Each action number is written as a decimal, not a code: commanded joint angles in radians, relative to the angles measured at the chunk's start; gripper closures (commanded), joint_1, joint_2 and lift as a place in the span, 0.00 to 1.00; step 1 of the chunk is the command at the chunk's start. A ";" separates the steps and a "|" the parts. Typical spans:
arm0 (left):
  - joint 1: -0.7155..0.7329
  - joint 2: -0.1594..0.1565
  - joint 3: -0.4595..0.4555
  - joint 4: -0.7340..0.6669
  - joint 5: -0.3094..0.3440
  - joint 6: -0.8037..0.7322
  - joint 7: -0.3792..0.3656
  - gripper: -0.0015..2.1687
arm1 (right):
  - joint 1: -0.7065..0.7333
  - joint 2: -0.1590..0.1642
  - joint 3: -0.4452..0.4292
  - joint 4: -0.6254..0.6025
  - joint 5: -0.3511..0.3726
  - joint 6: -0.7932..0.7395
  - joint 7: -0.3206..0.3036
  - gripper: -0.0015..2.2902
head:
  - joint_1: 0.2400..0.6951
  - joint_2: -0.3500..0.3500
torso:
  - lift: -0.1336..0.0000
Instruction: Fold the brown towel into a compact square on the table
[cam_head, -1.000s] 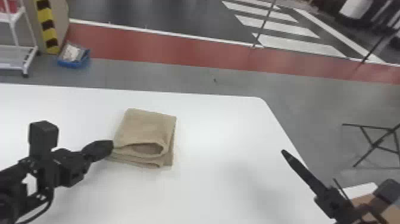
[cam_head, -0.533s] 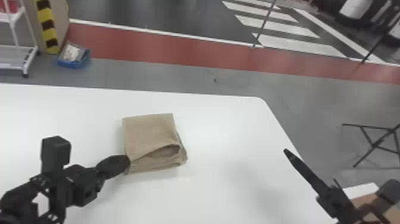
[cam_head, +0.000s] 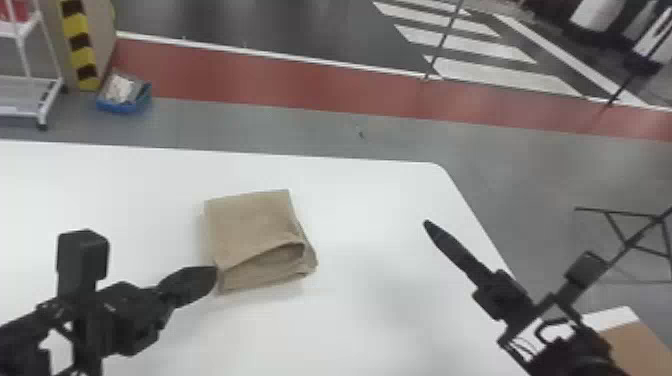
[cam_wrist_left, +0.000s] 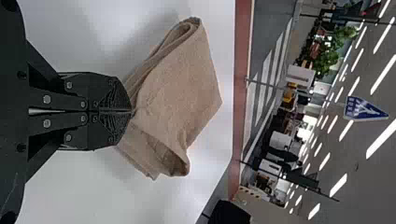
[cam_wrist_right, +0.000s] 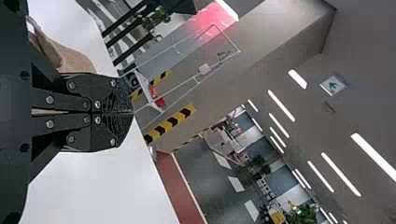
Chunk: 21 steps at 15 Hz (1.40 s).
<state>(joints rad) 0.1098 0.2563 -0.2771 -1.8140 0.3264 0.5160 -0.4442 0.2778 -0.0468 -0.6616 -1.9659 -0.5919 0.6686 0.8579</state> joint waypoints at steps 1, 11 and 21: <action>0.021 0.015 0.056 -0.036 0.000 -0.014 0.004 0.57 | -0.043 0.025 0.163 -0.027 0.119 -0.068 -0.046 0.83 | 1.00 0.00 | 0.07; 0.042 0.070 0.156 -0.044 0.034 -0.102 0.016 0.57 | -0.206 0.048 0.585 0.168 0.521 -0.237 -0.194 0.83 | 1.00 0.46 | 0.07; 0.039 0.064 0.145 -0.054 0.040 -0.093 0.015 0.57 | -0.135 0.048 0.606 0.219 0.529 -0.246 -0.186 0.83 | 1.00 0.50 | 0.07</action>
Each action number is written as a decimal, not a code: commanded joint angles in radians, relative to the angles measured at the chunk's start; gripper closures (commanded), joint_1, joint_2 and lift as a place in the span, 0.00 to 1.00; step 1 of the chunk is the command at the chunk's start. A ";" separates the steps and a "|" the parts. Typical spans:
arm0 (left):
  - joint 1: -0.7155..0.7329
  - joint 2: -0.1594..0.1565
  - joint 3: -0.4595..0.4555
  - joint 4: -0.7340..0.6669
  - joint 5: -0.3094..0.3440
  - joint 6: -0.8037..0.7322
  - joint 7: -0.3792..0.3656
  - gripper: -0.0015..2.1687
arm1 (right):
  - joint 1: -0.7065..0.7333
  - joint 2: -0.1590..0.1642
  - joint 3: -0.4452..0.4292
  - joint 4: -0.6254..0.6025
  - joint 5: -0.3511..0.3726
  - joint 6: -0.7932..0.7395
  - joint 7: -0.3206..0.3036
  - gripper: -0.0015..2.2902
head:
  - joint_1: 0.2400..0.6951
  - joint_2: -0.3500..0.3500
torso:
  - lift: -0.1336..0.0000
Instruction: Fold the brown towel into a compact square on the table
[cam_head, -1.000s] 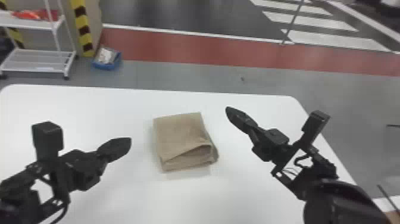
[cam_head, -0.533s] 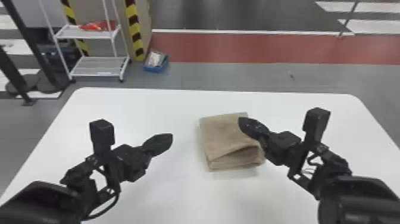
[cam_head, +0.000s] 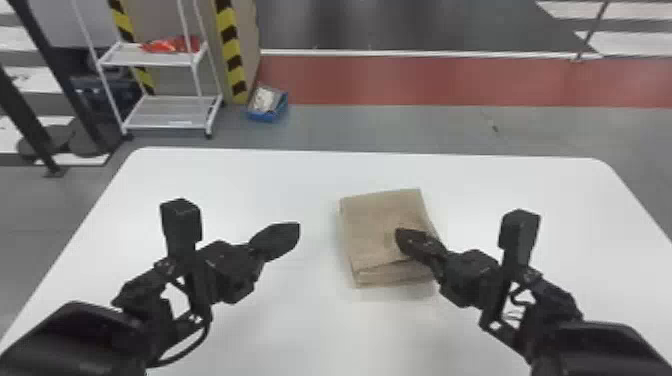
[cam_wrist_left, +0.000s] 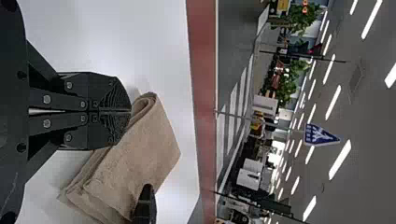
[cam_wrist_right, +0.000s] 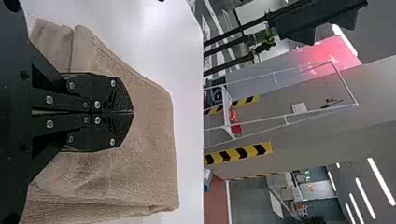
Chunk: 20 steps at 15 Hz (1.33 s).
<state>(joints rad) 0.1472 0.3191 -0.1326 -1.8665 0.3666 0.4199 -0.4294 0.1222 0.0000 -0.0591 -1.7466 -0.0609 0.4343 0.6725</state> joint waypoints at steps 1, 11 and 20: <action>0.003 0.003 0.002 -0.005 0.000 0.003 0.000 0.57 | 0.033 0.001 0.002 0.002 0.000 -0.015 -0.002 0.83 | 1.00 0.50 | 0.07; 0.014 -0.002 0.007 -0.034 0.002 0.009 0.003 0.57 | 0.139 0.001 -0.044 -0.083 -0.077 -0.125 -0.011 0.83 | 1.00 0.48 | 0.07; 0.026 -0.003 0.008 -0.056 0.000 0.012 0.005 0.57 | 0.128 0.001 -0.262 -0.083 -0.166 -0.147 -0.011 0.83 | 1.00 0.33 | 0.07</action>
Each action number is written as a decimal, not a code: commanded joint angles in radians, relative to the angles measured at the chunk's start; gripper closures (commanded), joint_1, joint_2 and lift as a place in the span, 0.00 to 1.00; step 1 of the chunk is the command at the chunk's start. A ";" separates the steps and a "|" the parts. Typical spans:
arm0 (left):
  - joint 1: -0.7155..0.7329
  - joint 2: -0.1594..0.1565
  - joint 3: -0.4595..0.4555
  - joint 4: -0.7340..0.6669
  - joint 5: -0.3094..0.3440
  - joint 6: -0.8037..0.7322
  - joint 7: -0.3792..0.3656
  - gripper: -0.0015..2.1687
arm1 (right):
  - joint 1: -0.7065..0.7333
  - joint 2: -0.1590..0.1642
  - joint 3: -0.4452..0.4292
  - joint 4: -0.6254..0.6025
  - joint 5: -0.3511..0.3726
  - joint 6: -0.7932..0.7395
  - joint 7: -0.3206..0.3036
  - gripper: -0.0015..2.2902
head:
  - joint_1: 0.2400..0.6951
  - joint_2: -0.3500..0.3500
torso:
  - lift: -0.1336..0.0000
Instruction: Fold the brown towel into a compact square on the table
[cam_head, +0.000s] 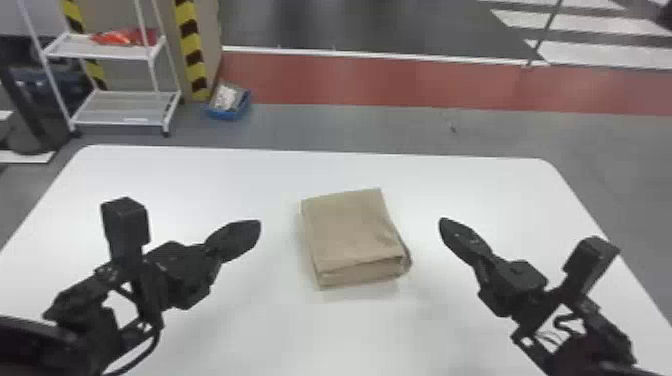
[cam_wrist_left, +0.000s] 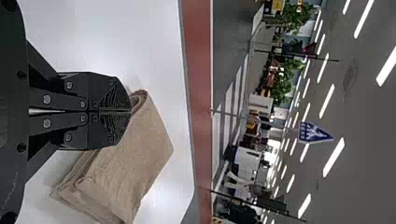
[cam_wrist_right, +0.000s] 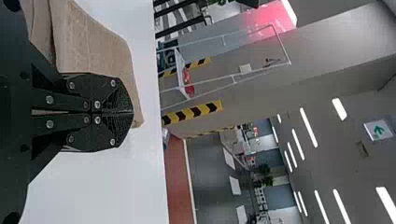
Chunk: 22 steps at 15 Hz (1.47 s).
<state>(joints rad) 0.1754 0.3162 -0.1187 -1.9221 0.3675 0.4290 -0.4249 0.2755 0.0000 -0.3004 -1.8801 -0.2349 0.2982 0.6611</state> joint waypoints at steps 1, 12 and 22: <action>-0.004 -0.002 -0.010 0.000 -0.001 0.006 0.000 0.57 | -0.048 -0.006 -0.020 0.090 0.022 -0.010 0.000 0.83 | 1.00 0.29 | 0.07; -0.004 0.007 -0.003 -0.008 -0.001 0.006 -0.002 0.57 | -0.125 -0.018 0.073 0.292 0.095 -0.066 -0.008 0.83 | 1.00 0.31 | 0.07; 0.006 0.009 -0.003 -0.037 -0.001 0.015 -0.002 0.57 | -0.099 -0.012 0.144 0.282 0.078 -0.047 -0.008 0.83 | 1.00 0.37 | 0.07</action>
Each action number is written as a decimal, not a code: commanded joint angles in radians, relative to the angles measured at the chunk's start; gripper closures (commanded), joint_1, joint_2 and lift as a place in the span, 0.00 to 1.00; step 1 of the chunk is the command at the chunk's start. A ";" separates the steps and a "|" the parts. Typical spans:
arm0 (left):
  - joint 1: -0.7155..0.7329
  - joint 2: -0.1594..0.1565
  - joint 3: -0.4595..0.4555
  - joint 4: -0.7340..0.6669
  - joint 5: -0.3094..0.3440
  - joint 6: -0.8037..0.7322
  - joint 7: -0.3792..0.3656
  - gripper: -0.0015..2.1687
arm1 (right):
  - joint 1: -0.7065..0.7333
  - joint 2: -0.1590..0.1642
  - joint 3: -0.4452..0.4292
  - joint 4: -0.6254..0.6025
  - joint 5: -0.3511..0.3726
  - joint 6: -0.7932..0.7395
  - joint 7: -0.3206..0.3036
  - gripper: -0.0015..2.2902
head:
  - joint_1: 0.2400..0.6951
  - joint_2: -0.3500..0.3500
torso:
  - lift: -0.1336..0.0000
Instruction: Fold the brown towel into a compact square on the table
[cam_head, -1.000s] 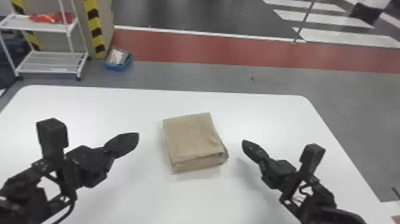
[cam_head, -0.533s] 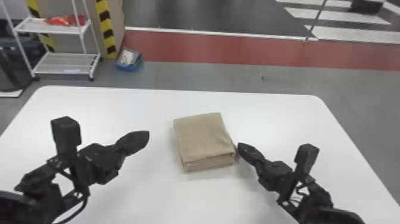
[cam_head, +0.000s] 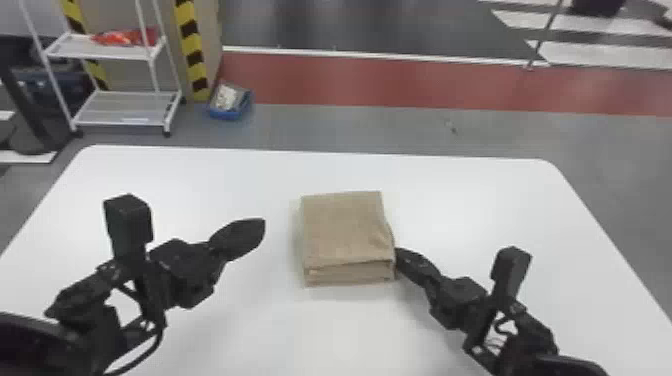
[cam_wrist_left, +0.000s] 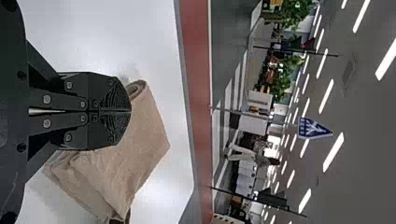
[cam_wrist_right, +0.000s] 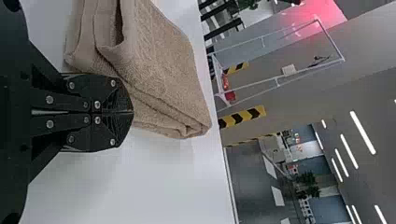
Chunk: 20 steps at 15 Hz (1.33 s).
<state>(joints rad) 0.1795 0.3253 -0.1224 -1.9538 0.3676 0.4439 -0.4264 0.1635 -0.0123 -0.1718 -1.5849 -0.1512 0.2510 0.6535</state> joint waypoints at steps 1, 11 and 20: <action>0.003 0.000 0.001 -0.010 0.001 0.003 0.000 0.57 | 0.022 0.003 0.020 -0.033 -0.007 0.003 0.000 0.83 | 1.00 0.37 | 0.07; 0.003 -0.002 -0.002 -0.065 0.001 0.000 0.063 0.21 | 0.039 -0.054 -0.181 -0.291 -0.084 0.181 0.052 0.00 | 1.00 0.30 | 0.07; 0.005 -0.150 0.029 -0.028 -0.093 -0.273 0.287 0.01 | 0.034 -0.092 -0.129 -0.518 -0.039 0.288 -0.026 0.02 | 1.00 0.30 | 0.07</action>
<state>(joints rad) 0.1784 0.2008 -0.0835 -1.9936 0.2917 0.1960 -0.1495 0.1954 -0.1216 -0.3337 -2.0995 -0.2022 0.6121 0.6286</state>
